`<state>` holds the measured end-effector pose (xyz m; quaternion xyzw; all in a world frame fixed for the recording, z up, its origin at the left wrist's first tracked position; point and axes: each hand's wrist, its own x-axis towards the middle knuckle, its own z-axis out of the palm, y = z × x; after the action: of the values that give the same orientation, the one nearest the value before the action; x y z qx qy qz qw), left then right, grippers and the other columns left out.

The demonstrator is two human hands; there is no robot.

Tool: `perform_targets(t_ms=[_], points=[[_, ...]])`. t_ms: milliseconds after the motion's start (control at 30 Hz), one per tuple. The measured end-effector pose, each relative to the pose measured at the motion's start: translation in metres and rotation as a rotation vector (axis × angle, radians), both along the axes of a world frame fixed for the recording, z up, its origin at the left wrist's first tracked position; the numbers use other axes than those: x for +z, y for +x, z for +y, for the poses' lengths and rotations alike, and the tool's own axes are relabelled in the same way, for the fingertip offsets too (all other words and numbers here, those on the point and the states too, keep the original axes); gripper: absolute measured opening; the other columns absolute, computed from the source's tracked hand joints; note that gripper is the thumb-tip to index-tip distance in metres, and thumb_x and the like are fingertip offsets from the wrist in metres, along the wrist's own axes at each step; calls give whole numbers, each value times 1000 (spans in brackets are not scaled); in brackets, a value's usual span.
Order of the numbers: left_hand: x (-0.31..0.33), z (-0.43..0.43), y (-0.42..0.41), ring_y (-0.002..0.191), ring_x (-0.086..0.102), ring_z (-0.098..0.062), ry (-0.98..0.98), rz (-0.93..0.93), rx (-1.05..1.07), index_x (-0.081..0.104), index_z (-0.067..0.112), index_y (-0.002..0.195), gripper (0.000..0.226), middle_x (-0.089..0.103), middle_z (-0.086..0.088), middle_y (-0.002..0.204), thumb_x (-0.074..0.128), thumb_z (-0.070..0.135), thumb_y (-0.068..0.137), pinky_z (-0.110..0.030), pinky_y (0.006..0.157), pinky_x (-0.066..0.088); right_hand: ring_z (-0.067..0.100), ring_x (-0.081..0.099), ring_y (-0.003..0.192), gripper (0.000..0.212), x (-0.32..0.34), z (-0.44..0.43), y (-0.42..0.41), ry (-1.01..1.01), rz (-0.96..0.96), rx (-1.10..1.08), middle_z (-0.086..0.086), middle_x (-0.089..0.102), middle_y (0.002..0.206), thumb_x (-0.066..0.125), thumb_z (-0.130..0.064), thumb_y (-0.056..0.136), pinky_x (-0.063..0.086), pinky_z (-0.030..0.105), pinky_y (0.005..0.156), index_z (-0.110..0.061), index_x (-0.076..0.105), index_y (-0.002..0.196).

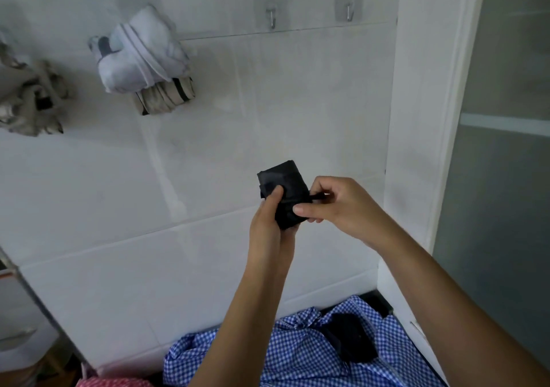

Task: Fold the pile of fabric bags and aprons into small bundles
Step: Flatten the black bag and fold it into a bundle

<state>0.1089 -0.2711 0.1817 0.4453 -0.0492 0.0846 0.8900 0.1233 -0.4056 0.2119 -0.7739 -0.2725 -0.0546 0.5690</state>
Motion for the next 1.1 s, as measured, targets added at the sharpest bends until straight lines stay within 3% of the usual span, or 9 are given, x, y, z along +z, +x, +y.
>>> perform_targets(t_ms=[67, 133, 233, 400, 567, 733, 933, 1033, 1100], points=[[3, 16, 4, 104, 61, -39, 91, -83, -90, 51, 0, 124, 41, 62, -27, 113, 58, 15, 87, -39, 79, 54, 10, 60, 59, 25, 13, -12, 5, -30, 19, 54, 4, 63, 61, 80, -13, 74, 47, 25, 64, -6, 57, 70], [9, 32, 9, 109, 60, -37, 296, -115, -160, 47, 4, 130, 58, 60, -23, 120, 66, 22, 79, -40, 81, 53, 10, 59, 60, 23, 30, -22, 9, -154, 32, 124, 0, 63, 62, 80, -13, 74, 47, 23, 64, -7, 57, 69], [24, 42, 9, 97, 65, -26, 579, -208, -177, 59, 6, 115, 38, 66, -11, 103, 64, 27, 84, -33, 77, 53, 13, 61, 64, 19, 56, -29, 15, -329, 27, 220, -1, 65, 65, 76, -11, 78, 47, 23, 64, -9, 58, 72], [53, 48, 17, 79, 57, -17, 757, -346, -187, 59, 9, 102, 22, 57, -3, 84, 58, 26, 87, -27, 71, 50, 16, 63, 62, 3, 96, -31, 29, -390, -48, 252, 6, 69, 72, 63, -7, 89, 50, 22, 60, -5, 64, 87], [77, 39, 40, 90, 67, -24, 669, -346, 97, 62, 8, 106, 27, 67, -11, 96, 68, 23, 85, -36, 81, 57, 7, 61, 53, 7, 116, -11, 50, -179, -273, -73, 1, 68, 65, 63, -5, 88, 49, 17, 56, -8, 69, 89], [105, 16, 68, 90, 70, -23, 587, -314, 260, 62, 5, 108, 27, 69, -12, 101, 70, 15, 85, -31, 73, 59, 7, 60, 53, 6, 135, 12, 77, 192, -250, -294, 3, 71, 68, 69, -6, 81, 48, 16, 55, -12, 68, 82], [145, 9, 91, 89, 69, -22, 494, -382, 392, 63, 16, 96, 15, 70, -8, 95, 72, 18, 84, -44, 80, 58, 12, 71, 78, 8, 162, 33, 102, 414, -317, -335, 0, 75, 81, 73, -20, 81, 56, 29, 80, -13, 77, 82], [157, 9, 96, 91, 69, -22, 428, -409, 411, 62, 17, 95, 11, 69, -8, 97, 69, 18, 86, -45, 83, 57, 4, 68, 71, 7, 173, 41, 102, 551, -259, -242, 0, 75, 80, 73, -19, 83, 54, 20, 76, -14, 77, 79], [163, 7, 97, 92, 69, -21, 407, -415, 408, 62, 19, 93, 9, 69, -8, 98, 68, 19, 87, -45, 83, 57, 8, 70, 72, 8, 178, 46, 106, 600, -252, -240, 2, 75, 78, 73, -19, 83, 56, 25, 80, -16, 76, 75]])
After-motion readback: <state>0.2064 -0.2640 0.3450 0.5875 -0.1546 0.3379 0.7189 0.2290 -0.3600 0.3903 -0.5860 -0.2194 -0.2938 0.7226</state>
